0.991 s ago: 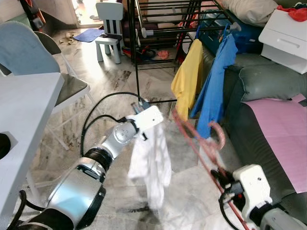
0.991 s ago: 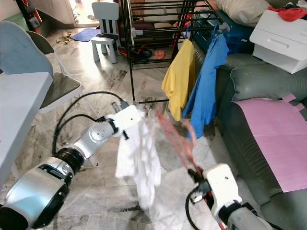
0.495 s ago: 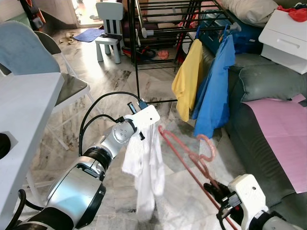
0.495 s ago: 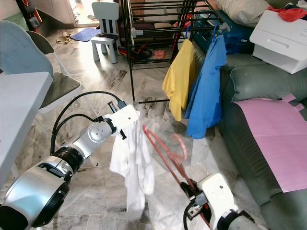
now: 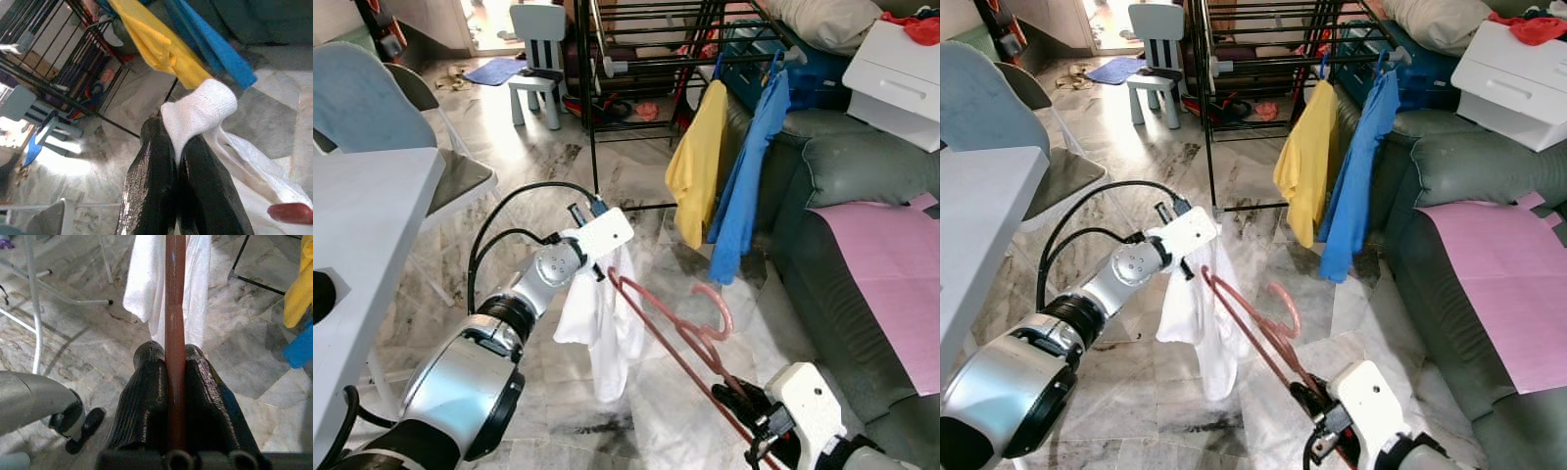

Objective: Hang hanger

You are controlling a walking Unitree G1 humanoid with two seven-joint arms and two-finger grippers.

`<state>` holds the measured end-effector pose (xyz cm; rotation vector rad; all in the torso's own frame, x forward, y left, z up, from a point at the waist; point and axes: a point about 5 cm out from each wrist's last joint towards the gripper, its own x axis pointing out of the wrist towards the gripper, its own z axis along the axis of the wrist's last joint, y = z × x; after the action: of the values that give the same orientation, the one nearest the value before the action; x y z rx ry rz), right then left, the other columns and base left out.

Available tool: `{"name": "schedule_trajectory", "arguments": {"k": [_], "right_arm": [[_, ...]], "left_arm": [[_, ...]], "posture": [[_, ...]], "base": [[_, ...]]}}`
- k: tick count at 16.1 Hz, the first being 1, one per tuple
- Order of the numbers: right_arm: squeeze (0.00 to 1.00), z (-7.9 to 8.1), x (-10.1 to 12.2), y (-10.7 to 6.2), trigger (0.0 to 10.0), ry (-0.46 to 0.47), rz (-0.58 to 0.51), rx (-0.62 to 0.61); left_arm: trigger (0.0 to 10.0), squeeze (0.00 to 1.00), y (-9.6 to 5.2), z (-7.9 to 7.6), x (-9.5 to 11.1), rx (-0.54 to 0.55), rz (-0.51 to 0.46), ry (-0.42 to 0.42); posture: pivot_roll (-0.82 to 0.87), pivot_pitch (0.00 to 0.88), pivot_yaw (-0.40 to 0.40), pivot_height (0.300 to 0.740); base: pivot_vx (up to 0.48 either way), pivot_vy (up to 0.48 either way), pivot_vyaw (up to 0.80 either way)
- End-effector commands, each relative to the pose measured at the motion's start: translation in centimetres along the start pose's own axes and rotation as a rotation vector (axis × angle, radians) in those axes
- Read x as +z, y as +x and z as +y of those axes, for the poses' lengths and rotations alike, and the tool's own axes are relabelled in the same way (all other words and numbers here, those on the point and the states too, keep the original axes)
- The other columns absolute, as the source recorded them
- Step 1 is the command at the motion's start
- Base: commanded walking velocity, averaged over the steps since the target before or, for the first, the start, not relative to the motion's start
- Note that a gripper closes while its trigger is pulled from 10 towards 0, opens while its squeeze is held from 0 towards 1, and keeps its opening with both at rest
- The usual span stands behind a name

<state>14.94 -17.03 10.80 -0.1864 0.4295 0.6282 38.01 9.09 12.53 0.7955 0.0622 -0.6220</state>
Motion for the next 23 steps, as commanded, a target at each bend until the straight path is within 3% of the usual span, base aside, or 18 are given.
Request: {"name": "schedule_trajectory", "arguments": {"k": [1, 4, 8, 10, 14, 17, 20, 23], "right_arm": [[0.0, -0.5, 0.2, -0.2, 10.0, -0.02, -0.006, -0.025], [0.0, -1.4, 0.4, -0.3, 10.0, -0.029, -0.011, -0.06], [0.0, -1.9, 0.2, -0.3, 10.0, -0.053, 0.0, -0.084], [0.0, -2.2, 0.1, -0.2, 10.0, -0.064, 0.003, -0.1], [0.0, -2.6, -0.2, -0.2, 10.0, -0.072, 0.013, -0.124], [0.0, -2.7, 0.5, -0.1, 10.0, -0.081, -0.019, -0.127], [0.0, -2.3, 0.9, 0.1, 10.0, -0.085, -0.031, -0.103], [0.0, -1.9, 0.8, 0.0, 10.0, -0.08, -0.028, -0.087]], "left_arm": [[10.0, 0.0, 0.0, 0.9, 0.6, 0.016, -0.034, -0.005], [10.0, 0.0, -0.5, 1.2, 0.2, 0.013, -0.056, -0.011], [10.0, 0.0, -1.0, 2.2, 1.6, 0.004, -0.214, -0.021], [10.0, 0.0, -1.3, 1.4, 2.8, -0.092, -0.338, -0.004], [10.0, 0.0, -1.3, 0.8, 3.5, -0.144, -0.396, -0.003], [10.0, 0.0, -1.1, 0.0, 1.8, -0.179, -0.255, 0.091], [10.0, 0.0, -0.9, -0.9, -0.3, -0.187, -0.087, 0.11], [10.0, 0.0, -0.8, -1.3, -0.7, -0.181, -0.053, 0.102]], "posture": [[-0.12, 0.0, 0.023, 0.74], [-0.12, 0.0, 0.022, 0.74], [-0.12, 0.0, 0.019, 0.74], [-0.12, 0.0, 0.017, 0.74], [-0.12, 0.0, 0.019, 0.74], [-0.12, 0.0, 0.023, 0.74], [-0.11, 0.0, 0.026, 0.74], [-0.12, 0.0, 0.028, 0.74]], "base": [[0.0, 0.0, 0.0], [0.0, 0.0, 0.0], [0.0, 0.0, 0.0], [0.0, 0.0, 0.0], [0.0, 0.0, 0.0], [0.0, 0.0, 0.0], [0.0, 0.0, 0.0], [0.0, 0.0, 0.0]]}}
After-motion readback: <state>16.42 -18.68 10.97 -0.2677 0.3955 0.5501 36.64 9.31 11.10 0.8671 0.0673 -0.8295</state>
